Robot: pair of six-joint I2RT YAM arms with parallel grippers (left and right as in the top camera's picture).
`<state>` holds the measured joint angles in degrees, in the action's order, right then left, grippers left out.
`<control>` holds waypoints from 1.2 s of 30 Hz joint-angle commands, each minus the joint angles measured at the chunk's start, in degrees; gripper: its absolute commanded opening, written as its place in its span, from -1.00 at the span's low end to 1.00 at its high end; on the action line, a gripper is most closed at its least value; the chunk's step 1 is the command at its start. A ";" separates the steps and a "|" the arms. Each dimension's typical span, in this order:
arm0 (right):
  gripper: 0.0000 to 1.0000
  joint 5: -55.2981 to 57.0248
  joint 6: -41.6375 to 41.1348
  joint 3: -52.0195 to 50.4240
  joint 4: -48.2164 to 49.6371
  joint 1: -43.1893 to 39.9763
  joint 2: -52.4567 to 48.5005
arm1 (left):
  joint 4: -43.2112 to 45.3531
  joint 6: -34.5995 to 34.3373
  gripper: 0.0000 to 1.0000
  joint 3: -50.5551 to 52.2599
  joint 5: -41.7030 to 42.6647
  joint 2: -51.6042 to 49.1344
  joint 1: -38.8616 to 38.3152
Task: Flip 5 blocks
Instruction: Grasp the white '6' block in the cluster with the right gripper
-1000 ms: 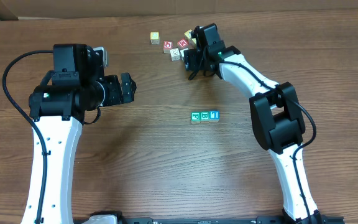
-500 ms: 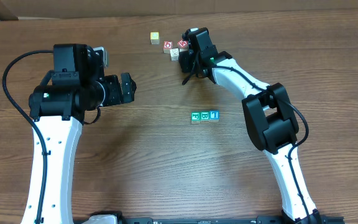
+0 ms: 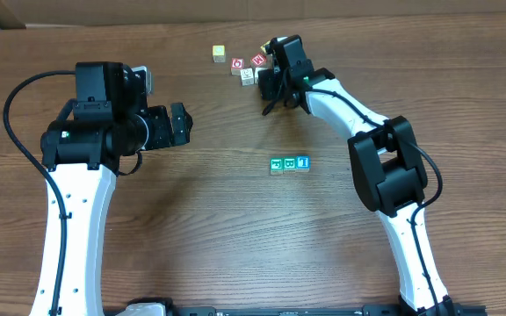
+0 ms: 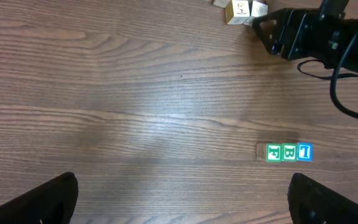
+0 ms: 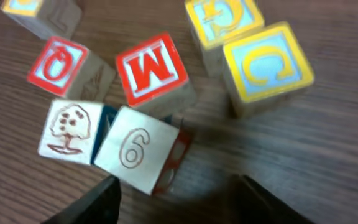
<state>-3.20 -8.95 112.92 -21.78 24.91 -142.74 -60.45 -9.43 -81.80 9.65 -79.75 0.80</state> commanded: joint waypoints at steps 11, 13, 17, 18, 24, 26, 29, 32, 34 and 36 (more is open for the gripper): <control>0.28 0.52 -1.84 0.68 2.54 -0.11 2.80 | 0.02 0.44 1.00 -1.07 0.04 -0.13 -0.07; 0.29 0.48 -4.00 0.68 3.21 -0.11 2.64 | 0.02 0.44 1.00 -1.07 0.07 -0.13 -0.07; 0.26 0.59 -9.31 0.66 3.78 -0.11 2.38 | 0.02 0.44 1.00 -1.07 0.04 -0.13 -0.07; 0.24 0.66 -10.47 0.66 3.98 -0.11 2.21 | 0.02 0.44 0.99 -1.07 0.04 -0.13 -0.07; 0.22 0.74 -12.33 0.66 6.54 0.02 -0.28 | 0.02 0.44 1.00 -1.07 0.04 -0.13 -0.07; 0.24 0.74 -12.31 0.66 6.54 0.17 -0.66 | 0.04 0.44 1.00 -1.07 0.04 -0.13 -0.07; 0.24 0.76 -12.31 0.66 6.51 0.22 -0.79 | 0.02 0.44 1.00 -1.07 0.04 -0.13 -0.07; 0.24 0.74 -12.31 0.66 6.54 0.20 -0.79 | 0.04 0.44 1.00 -1.07 0.04 -0.13 -0.07; 0.24 0.70 -12.31 0.66 6.43 0.22 -0.81 | 0.02 0.44 1.00 -1.07 0.04 -0.13 -0.07; 0.25 0.55 -12.31 0.66 6.34 0.28 -1.11 | 0.04 0.44 1.00 -1.07 0.04 -0.13 -0.07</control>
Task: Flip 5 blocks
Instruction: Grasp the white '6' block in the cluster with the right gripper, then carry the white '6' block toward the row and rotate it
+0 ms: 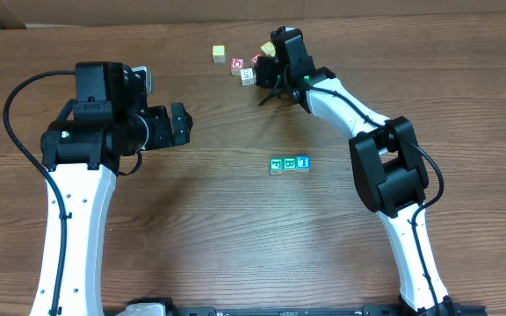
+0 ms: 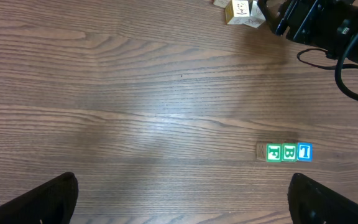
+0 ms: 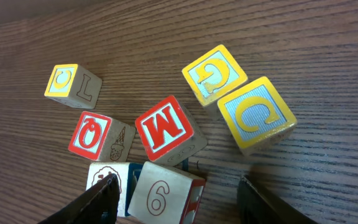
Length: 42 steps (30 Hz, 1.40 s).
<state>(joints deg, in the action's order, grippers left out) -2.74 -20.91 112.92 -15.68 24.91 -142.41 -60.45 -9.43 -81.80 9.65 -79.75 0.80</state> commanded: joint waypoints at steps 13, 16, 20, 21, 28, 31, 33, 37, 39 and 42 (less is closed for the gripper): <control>0.22 1.05 -0.35 0.66 -0.26 1.14 -2.62 | 0.02 0.44 1.00 -1.07 0.04 -0.13 -0.07; 0.14 3.96 -0.35 0.68 -1.07 1.11 -2.60 | 0.04 0.44 1.00 -1.07 0.04 -0.13 -0.07; -0.17 4.20 -0.31 0.74 -1.11 1.07 -1.27 | 0.04 0.44 1.00 -1.07 0.04 -0.13 -0.07; -0.23 4.20 -0.17 0.74 -1.16 1.05 -0.48 | 0.04 0.44 1.00 -1.07 0.04 -0.13 -0.07; -0.32 4.20 3.58 0.74 -4.15 1.29 5.55 | 0.02 0.44 1.00 -1.07 0.04 -0.13 -0.07; -0.32 4.17 3.56 0.74 -8.09 1.86 8.50 | 0.02 0.44 0.99 -1.07 0.04 -0.13 -0.07; -0.32 4.13 3.54 0.74 -10.84 2.14 10.34 | 0.02 0.44 0.99 -1.07 0.04 -0.13 -0.07; -0.34 2.56 3.45 0.74 -18.78 3.04 14.99 | 0.02 0.44 1.00 -1.07 0.04 -0.13 -0.07; -0.34 0.24 3.30 0.74 -23.06 4.00 17.11 | 0.02 0.44 0.99 -1.07 0.07 -0.13 -0.07; -0.34 -2.56 2.62 0.74 -28.79 5.84 19.17 | 0.02 0.44 0.99 -1.07 0.04 -0.13 -0.07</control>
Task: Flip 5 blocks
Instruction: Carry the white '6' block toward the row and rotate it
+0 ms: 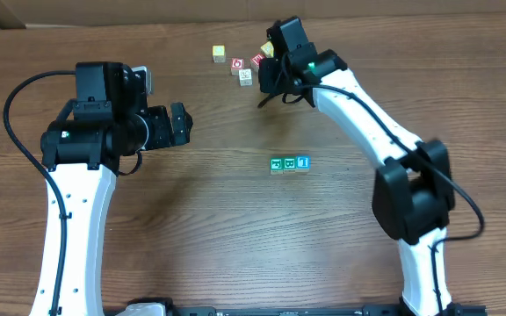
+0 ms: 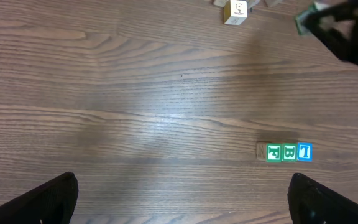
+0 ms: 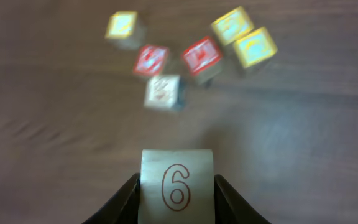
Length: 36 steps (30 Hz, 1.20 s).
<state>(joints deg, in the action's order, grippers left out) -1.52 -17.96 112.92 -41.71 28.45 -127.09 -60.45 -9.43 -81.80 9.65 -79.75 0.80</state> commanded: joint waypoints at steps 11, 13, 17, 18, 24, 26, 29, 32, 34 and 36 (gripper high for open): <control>-0.40 -5.66 -3.21 0.72 -15.82 11.72 4.92 | 0.04 0.44 0.99 -1.07 0.04 -0.13 -0.07; -0.40 -5.66 -5.07 0.72 -16.44 12.90 4.83 | 0.04 0.44 1.00 -1.07 0.04 -0.13 -0.07; -0.40 -5.44 -8.09 0.66 -18.29 13.94 4.70 | 0.04 0.44 1.00 -1.07 0.04 -0.13 -0.07; -0.40 -5.42 -8.68 0.59 -18.62 14.10 4.61 | 0.02 0.44 1.00 -1.07 0.04 -0.13 -0.07; -0.38 -5.38 -9.14 -2.05 -18.40 14.58 4.61 | 0.02 0.44 1.00 -1.07 0.04 -0.13 -0.07; -0.38 -4.74 -9.11 -3.23 -18.14 14.58 4.61 | 0.02 0.44 1.00 -1.07 0.04 -0.13 -0.07; -0.38 -3.91 -9.11 -6.47 -14.91 14.58 4.61 | 0.02 0.44 0.99 -1.07 0.04 -0.13 -0.07; -0.38 -3.91 -9.14 -9.01 -11.65 14.58 4.59 | 0.02 0.44 1.00 -1.07 0.04 -0.13 -0.07; -0.38 -3.65 -9.33 -10.84 -10.19 14.58 4.59 | 0.02 0.44 1.00 -1.07 0.04 -0.13 -0.07; -0.38 -2.27 -10.05 -12.68 -9.29 14.58 4.61 | 0.02 0.44 1.00 -1.07 0.07 -0.13 -0.07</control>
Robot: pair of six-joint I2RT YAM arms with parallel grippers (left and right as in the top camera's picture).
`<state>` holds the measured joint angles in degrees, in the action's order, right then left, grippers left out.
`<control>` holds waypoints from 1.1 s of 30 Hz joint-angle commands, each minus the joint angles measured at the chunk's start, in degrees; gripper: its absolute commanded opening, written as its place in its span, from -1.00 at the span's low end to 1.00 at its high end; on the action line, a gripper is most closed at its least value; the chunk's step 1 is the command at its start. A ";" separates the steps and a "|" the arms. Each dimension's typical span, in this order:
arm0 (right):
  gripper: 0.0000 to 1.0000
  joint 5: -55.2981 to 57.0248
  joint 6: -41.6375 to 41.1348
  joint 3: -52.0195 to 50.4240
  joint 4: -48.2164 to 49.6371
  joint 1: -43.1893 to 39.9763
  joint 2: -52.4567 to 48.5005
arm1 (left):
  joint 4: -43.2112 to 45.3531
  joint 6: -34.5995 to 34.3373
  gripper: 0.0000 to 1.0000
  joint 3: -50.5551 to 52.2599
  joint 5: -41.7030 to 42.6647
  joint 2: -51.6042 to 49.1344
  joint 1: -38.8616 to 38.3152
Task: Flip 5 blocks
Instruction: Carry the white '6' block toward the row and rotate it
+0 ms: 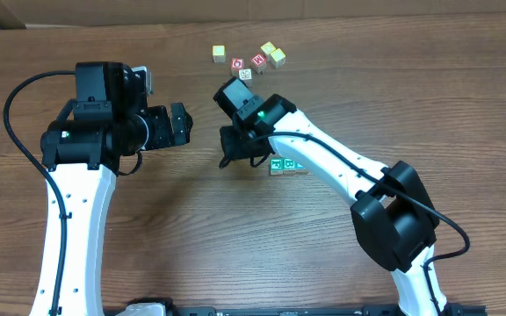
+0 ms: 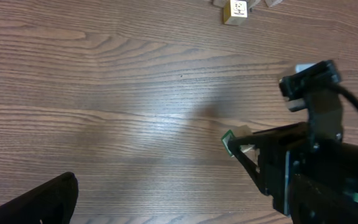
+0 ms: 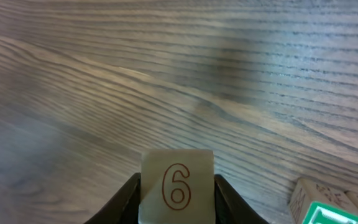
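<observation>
My right gripper (image 3: 177, 214) is shut on a pale wooden block marked 6 (image 3: 177, 180), held over bare wood near the table's middle. Overhead, that gripper (image 1: 232, 156) hangs just left of the row of green and blue blocks (image 1: 281, 165), whose right part my arm covers. One green-faced block (image 3: 319, 210) of that row shows at the lower right of the right wrist view. Several loose blocks (image 1: 258, 61) lie at the far edge: yellow, red and a plain one (image 1: 246, 75). My left gripper (image 1: 179, 124) stands open to the left, with nothing between its fingers.
The right arm (image 2: 316, 168) fills the lower right of the left wrist view. A plain block (image 2: 236, 10) shows at that view's top edge. The brown table (image 1: 148, 228) runs wide on all sides.
My right gripper, shut on the 6 block, has moved from beside the far cluster to the table's middle, left of the green and blue row. The left arm is unchanged.
My right gripper hung open just over the far cluster, around the 6 block. It was then farther above the blocks, still open. Then it held the 6 block clear of the cluster. Now the block is at mid-table beside the row.
</observation>
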<state>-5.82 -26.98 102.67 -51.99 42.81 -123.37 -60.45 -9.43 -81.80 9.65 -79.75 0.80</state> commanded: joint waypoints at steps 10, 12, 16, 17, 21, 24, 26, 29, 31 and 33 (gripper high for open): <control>-0.31 5.33 -1.84 -5.99 4.59 0.96 0.85 | 0.02 0.44 1.00 -1.07 0.04 -0.13 -0.07; -0.28 5.35 -1.81 -5.99 4.59 1.64 0.85 | 0.04 0.44 0.99 -1.07 0.04 -0.13 -0.07; -0.24 6.19 -1.84 -6.27 4.57 2.64 0.83 | 0.02 0.44 1.00 -1.07 0.07 -0.13 -0.07; -0.22 6.21 -1.84 -6.47 4.57 2.89 0.83 | 0.02 0.44 1.00 -1.07 0.04 -0.13 -0.07; -0.04 6.21 -2.03 -7.72 4.66 2.95 0.83 | 0.02 0.44 1.00 -1.07 0.04 -0.13 -0.07; 0.13 6.25 -1.97 -7.96 5.84 2.93 0.83 | 0.02 0.44 1.00 -1.07 0.04 -0.13 -0.07; 0.16 6.23 -1.70 -7.96 7.74 2.82 0.83 | 0.02 0.44 1.00 -1.07 0.04 -0.13 -0.07; 0.16 7.17 -1.55 -7.96 9.53 2.78 0.83 | 0.02 0.44 0.99 -1.07 0.04 -0.13 -0.07; 0.16 8.90 -1.53 -7.96 10.21 2.78 0.83 | 0.02 0.44 0.99 -1.07 0.04 -0.13 -0.07; 0.16 11.47 -1.51 -7.96 10.45 2.78 0.83 | 0.02 0.44 1.00 -1.07 0.04 -0.13 -0.07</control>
<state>1.48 -28.64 95.11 -41.98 45.78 -123.33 -60.45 -9.43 -81.80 9.65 -79.75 0.80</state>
